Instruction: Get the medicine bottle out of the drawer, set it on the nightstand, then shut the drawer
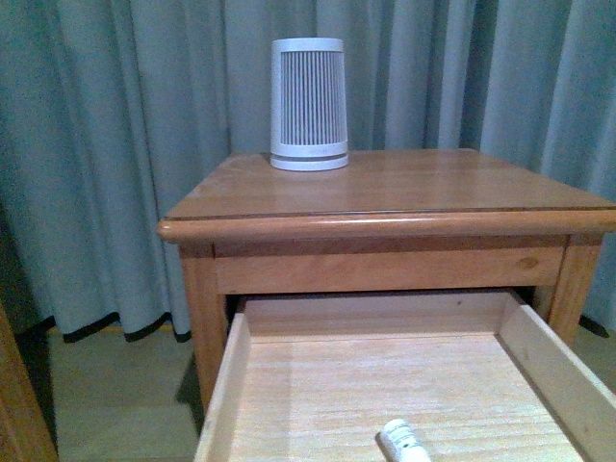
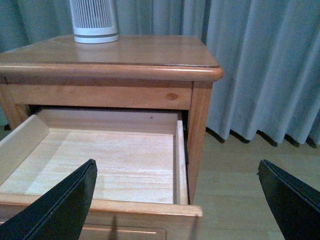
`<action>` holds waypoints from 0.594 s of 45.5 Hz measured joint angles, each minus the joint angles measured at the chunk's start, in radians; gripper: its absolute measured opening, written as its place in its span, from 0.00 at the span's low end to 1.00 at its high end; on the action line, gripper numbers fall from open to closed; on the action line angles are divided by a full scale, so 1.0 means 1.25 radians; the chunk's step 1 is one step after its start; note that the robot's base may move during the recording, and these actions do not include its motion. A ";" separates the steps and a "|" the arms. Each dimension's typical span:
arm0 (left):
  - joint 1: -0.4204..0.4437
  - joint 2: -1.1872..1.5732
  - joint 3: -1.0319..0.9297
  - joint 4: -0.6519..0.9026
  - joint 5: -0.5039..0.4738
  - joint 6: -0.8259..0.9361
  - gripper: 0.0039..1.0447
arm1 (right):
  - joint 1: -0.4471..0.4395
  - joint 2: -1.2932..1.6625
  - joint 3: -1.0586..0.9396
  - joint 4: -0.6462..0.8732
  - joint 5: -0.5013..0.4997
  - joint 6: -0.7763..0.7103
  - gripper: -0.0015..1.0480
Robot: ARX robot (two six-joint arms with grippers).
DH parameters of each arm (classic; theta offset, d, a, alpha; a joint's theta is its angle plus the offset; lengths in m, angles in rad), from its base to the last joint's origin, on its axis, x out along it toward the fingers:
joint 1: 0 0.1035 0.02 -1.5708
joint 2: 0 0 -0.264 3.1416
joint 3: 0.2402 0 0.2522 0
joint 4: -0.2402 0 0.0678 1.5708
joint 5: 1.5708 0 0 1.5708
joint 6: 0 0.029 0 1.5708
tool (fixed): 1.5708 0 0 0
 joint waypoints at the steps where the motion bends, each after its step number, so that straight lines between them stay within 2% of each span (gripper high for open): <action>1: 0.000 0.000 0.000 0.000 -0.001 0.000 0.03 | 0.000 0.000 0.000 0.000 0.000 0.000 0.93; 2: 0.000 0.000 0.000 0.000 0.000 0.000 0.05 | -0.004 0.004 0.001 -0.004 -0.006 0.002 0.93; 4: 0.000 0.000 0.000 0.000 0.000 0.000 0.11 | -0.031 0.044 0.029 -0.072 -0.110 0.024 0.93; 5: 0.000 0.000 0.000 0.000 -0.001 0.000 0.15 | -0.035 0.060 0.039 -0.091 -0.133 0.028 0.93; 7: 0.000 0.000 0.000 0.000 0.002 0.000 0.23 | -0.037 0.190 0.110 -0.126 -0.232 0.047 0.93; 9: 0.000 0.000 0.000 0.000 0.002 0.000 0.28 | -0.027 0.261 0.153 -0.110 -0.245 0.053 0.93; 13: 0.000 0.000 0.000 0.000 0.002 0.000 0.47 | 0.024 0.485 0.336 -0.008 -0.205 0.056 0.93; 14: 0.000 0.000 0.000 0.000 0.001 0.000 0.49 | 0.029 0.504 0.352 0.000 -0.199 0.055 0.93; 18: 0.000 0.000 0.000 0.000 0.002 0.000 0.67 | 0.073 0.719 0.505 0.060 -0.139 0.036 0.93; 24: 0.000 0.000 0.000 0.000 0.002 0.001 0.95 | 0.121 1.050 0.663 -0.030 -0.096 0.063 0.93; 27: 0.000 0.000 0.000 0.000 0.002 0.002 0.94 | 0.144 1.154 0.699 -0.063 -0.067 0.074 0.93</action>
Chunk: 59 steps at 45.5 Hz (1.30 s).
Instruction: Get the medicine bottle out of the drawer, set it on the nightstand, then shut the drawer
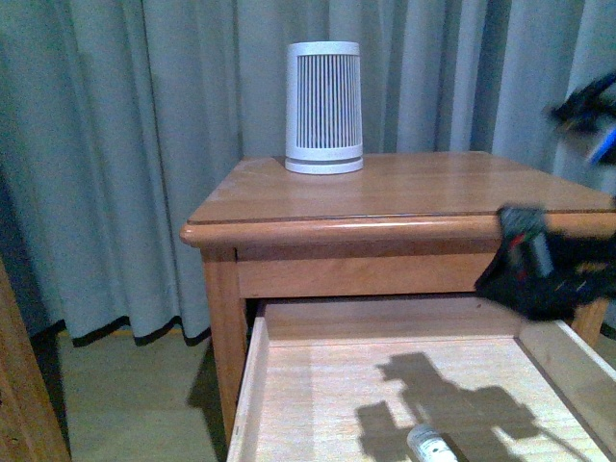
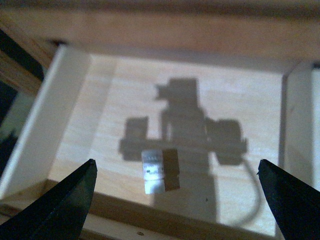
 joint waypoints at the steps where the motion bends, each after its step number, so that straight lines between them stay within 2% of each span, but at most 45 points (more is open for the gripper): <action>1: 0.000 0.000 0.000 0.000 0.000 0.000 0.94 | 0.012 0.046 0.014 -0.005 0.016 0.002 0.93; 5: 0.000 0.000 0.000 0.000 0.000 0.000 0.94 | 0.045 0.149 0.049 -0.010 0.058 0.005 0.93; 19: 0.000 0.000 0.000 0.000 0.000 0.000 0.94 | 0.122 0.321 0.146 -0.033 0.070 0.038 0.93; 48: 0.000 0.000 0.000 0.000 0.000 0.000 0.94 | 0.105 0.489 0.219 -0.054 0.077 0.059 0.93; 56: 0.000 0.000 0.000 0.000 0.000 0.000 0.94 | 0.099 0.504 0.222 -0.052 0.085 0.058 0.61; 59: 0.000 0.000 0.000 0.000 0.000 0.000 0.94 | 0.100 0.504 0.222 -0.052 0.080 0.058 0.53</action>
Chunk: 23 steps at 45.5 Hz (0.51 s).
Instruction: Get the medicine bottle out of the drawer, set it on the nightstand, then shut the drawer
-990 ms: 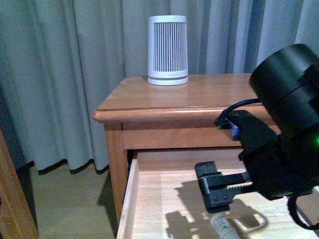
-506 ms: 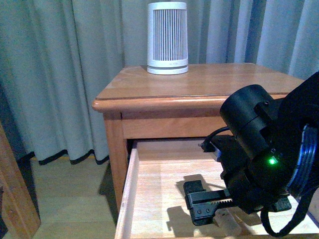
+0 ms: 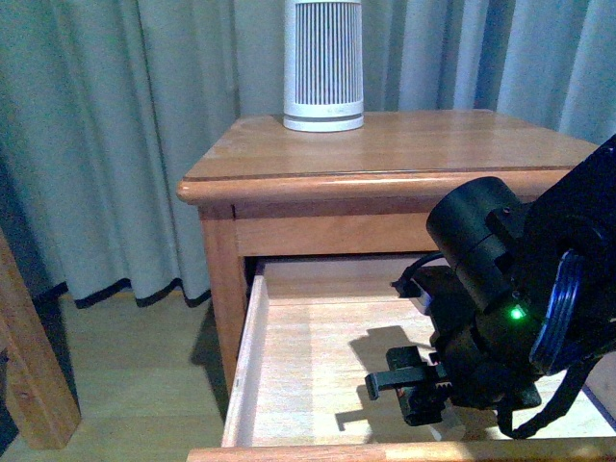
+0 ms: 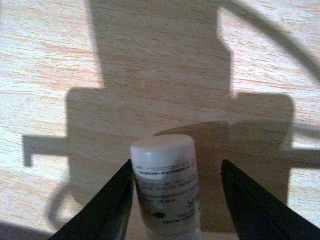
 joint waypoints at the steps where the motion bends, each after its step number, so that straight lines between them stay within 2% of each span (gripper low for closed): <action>1: 0.000 0.000 0.000 0.000 0.000 0.000 0.94 | 0.001 0.000 0.000 0.000 -0.002 0.000 0.48; 6: 0.000 0.000 0.000 0.000 0.000 0.000 0.94 | 0.005 0.001 0.000 0.000 -0.007 0.000 0.30; 23: 0.000 0.000 0.000 0.000 0.000 0.000 0.94 | 0.005 -0.003 -0.020 0.027 -0.013 0.002 0.28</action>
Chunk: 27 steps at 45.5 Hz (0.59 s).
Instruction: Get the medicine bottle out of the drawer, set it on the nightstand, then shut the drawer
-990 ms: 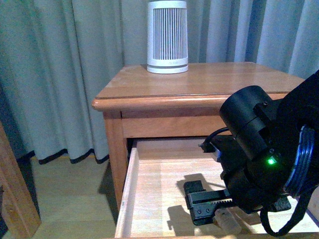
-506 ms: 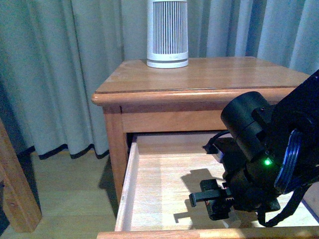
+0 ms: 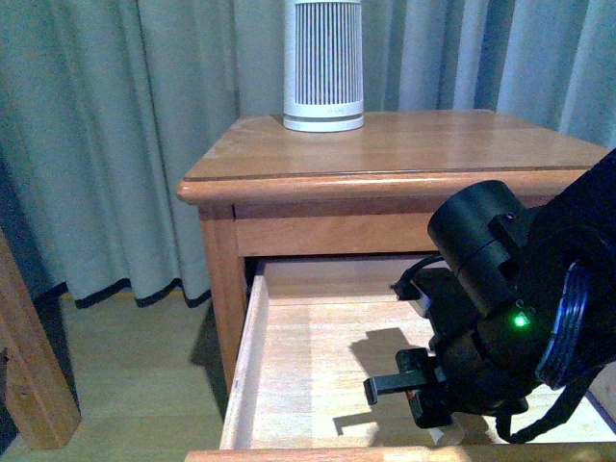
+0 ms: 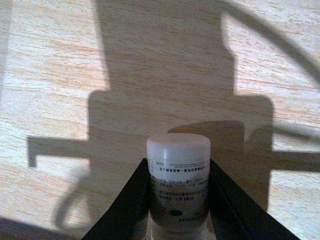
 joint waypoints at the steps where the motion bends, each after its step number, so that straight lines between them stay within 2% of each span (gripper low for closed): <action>1: 0.000 0.000 0.000 0.000 0.000 0.000 0.94 | 0.000 -0.004 -0.004 0.004 0.000 0.000 0.28; 13: 0.000 0.000 0.000 0.000 0.000 0.000 0.94 | -0.016 -0.212 -0.024 0.062 0.003 -0.042 0.28; 20: 0.000 0.000 0.000 0.000 0.000 0.000 0.94 | -0.045 -0.311 0.044 0.045 -0.011 -0.064 0.28; 27: 0.000 0.000 0.000 0.000 0.000 0.000 0.94 | -0.071 -0.307 0.170 -0.009 -0.014 -0.078 0.28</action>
